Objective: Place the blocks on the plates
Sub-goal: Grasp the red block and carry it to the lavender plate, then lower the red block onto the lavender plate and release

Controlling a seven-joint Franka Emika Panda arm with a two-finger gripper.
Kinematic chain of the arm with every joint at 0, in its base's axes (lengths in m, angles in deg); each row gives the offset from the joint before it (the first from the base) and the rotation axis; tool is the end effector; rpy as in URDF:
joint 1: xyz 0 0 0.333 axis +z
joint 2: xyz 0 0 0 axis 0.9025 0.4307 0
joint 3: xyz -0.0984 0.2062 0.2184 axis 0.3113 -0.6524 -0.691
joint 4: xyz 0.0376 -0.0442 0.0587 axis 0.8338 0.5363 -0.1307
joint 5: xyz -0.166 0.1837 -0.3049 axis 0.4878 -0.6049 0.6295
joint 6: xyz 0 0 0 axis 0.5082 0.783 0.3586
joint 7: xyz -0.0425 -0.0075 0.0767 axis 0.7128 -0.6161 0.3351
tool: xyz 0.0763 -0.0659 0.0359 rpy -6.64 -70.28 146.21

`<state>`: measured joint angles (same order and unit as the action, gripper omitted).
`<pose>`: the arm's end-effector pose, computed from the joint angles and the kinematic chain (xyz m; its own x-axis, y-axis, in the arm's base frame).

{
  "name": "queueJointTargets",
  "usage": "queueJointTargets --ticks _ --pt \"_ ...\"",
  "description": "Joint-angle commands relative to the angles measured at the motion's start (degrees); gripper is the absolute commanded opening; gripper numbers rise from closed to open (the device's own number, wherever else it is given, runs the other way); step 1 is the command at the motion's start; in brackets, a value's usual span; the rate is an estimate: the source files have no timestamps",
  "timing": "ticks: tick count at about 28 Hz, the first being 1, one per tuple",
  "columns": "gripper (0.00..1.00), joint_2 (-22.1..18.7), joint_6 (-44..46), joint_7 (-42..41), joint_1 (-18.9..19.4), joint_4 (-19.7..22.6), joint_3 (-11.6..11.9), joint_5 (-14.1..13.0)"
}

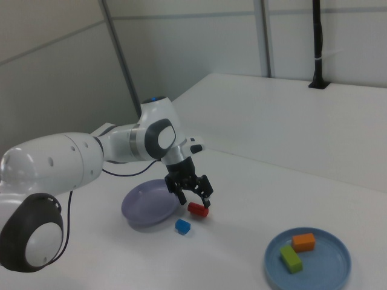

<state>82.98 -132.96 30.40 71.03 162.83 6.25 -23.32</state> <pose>0.7092 0.1073 0.3321 0.9952 0.0854 -0.0472 0.0928 -0.9784 0.1847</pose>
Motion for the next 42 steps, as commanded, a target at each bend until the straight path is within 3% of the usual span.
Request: queueJointTargets --ticks 1,7,9,10,12,13,14,22,31,38,40,42 --pt "1.00 1.3 -3.5 2.3 -0.4 0.7 -0.4 -0.9" --pt "1.00 1.9 -3.7 2.2 1.1 0.7 -0.4 -0.2" --pt "0.91 2.2 -3.7 1.9 1.3 0.7 -0.4 -0.1" --pt "0.78 2.3 -3.7 1.8 1.4 0.7 -0.4 -0.1" --pt "0.38 2.4 -3.7 1.9 1.6 0.7 -0.4 -0.2" --pt "0.08 2.4 -3.9 2.3 1.6 0.7 -0.4 -0.3" --pt "0.01 2.3 -4.0 2.3 1.6 0.7 -0.4 -0.4" --pt "0.00 2.0 -3.9 2.3 1.6 0.0 -0.4 -0.7" --pt "0.00 -1.9 -3.8 1.6 1.2 -0.9 -0.7 -2.6" --pt "0.01 -2.2 -3.8 2.2 2.1 -0.7 -5.7 -1.8" --pt "0.13 -2.2 -3.7 2.2 3.1 -0.6 -5.9 -1.4" --pt "0.39 -2.0 -3.6 2.3 5.4 -0.2 -5.9 -0.1"
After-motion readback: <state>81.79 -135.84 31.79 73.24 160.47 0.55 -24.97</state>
